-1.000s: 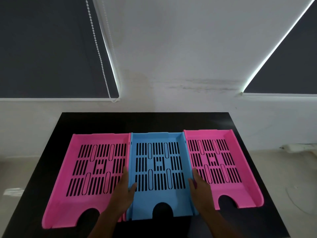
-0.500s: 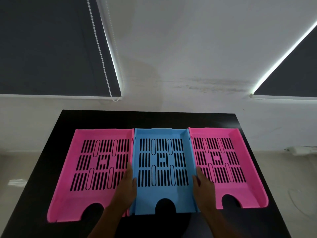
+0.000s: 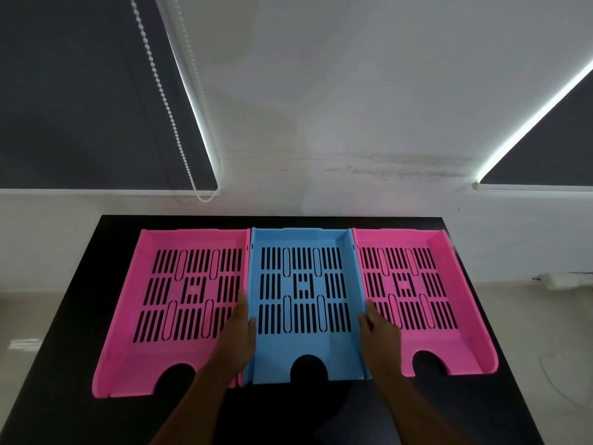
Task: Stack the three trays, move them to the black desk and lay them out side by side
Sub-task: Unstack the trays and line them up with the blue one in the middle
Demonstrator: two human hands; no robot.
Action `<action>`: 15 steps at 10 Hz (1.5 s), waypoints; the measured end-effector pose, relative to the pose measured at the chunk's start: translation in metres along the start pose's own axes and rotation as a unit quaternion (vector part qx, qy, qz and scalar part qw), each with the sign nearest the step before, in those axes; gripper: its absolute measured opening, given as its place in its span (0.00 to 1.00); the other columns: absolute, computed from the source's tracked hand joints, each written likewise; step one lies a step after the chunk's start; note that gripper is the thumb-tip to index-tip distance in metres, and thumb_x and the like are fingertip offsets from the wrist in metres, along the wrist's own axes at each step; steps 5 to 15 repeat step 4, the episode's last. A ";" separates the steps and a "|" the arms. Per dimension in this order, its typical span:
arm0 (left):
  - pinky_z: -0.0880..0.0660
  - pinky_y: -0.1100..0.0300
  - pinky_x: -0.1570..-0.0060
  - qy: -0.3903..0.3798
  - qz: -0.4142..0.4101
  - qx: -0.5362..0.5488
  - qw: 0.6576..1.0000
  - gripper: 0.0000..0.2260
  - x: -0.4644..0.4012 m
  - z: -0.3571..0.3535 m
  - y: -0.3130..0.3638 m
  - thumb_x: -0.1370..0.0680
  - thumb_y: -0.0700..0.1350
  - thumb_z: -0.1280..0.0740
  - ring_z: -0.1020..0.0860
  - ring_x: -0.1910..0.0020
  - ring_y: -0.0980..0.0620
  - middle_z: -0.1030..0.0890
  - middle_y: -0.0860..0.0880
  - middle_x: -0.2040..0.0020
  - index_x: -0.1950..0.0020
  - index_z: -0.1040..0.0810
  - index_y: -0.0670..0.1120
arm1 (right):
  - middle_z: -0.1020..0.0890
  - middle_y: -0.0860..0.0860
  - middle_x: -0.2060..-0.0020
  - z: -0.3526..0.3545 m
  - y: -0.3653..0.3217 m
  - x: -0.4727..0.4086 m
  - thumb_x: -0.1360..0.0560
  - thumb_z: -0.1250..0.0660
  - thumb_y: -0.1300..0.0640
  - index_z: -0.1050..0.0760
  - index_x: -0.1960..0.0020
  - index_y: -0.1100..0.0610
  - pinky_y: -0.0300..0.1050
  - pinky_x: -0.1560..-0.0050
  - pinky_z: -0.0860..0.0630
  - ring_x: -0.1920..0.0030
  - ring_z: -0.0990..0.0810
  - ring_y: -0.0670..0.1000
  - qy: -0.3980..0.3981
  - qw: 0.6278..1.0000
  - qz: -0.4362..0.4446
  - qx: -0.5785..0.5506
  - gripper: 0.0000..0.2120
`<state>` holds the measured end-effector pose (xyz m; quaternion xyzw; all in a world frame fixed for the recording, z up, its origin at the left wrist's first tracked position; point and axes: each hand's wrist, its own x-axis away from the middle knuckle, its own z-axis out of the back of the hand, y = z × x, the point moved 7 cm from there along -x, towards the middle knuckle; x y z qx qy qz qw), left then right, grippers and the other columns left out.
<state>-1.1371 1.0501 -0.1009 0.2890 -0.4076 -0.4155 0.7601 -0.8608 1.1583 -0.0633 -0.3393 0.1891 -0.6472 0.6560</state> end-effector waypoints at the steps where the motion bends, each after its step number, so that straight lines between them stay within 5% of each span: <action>1: 0.48 0.50 0.25 0.000 0.005 0.001 1.000 0.35 -0.002 0.001 0.000 0.18 0.43 0.41 0.47 0.21 0.43 0.51 0.43 0.18 0.20 0.63 0.48 | 0.26 0.47 0.72 -0.001 -0.002 0.000 0.20 0.37 0.62 0.27 0.33 0.62 0.31 0.78 0.29 0.77 0.29 0.41 -0.005 1.000 -0.005 -0.009 0.15; 3: 0.47 0.46 0.24 -0.003 0.019 -0.020 1.000 0.37 0.006 0.001 0.002 0.19 0.46 0.39 0.47 0.21 0.42 0.53 0.45 0.18 0.19 0.62 0.48 | 0.22 0.51 0.68 -0.002 0.002 0.002 0.19 0.39 0.62 0.26 0.38 0.58 0.42 0.72 0.19 0.72 0.21 0.50 -0.025 1.000 0.008 -0.005 0.10; 4: 0.50 0.49 0.23 0.058 -0.011 -0.063 0.996 0.37 0.026 0.003 0.013 0.19 0.49 0.39 0.54 0.20 0.47 0.57 0.48 0.18 0.19 0.60 0.49 | 0.18 0.50 0.57 0.010 0.002 0.010 0.20 0.38 0.61 0.25 0.36 0.61 0.41 0.57 0.17 0.61 0.18 0.49 0.002 1.000 0.002 -0.028 0.13; 15: 0.50 0.49 0.23 0.058 -0.011 -0.063 0.996 0.37 0.026 0.003 0.013 0.19 0.49 0.39 0.54 0.20 0.47 0.57 0.48 0.18 0.19 0.60 0.49 | 0.18 0.50 0.57 0.010 0.002 0.010 0.20 0.38 0.61 0.25 0.36 0.61 0.41 0.57 0.17 0.61 0.18 0.49 0.002 1.000 0.002 -0.028 0.13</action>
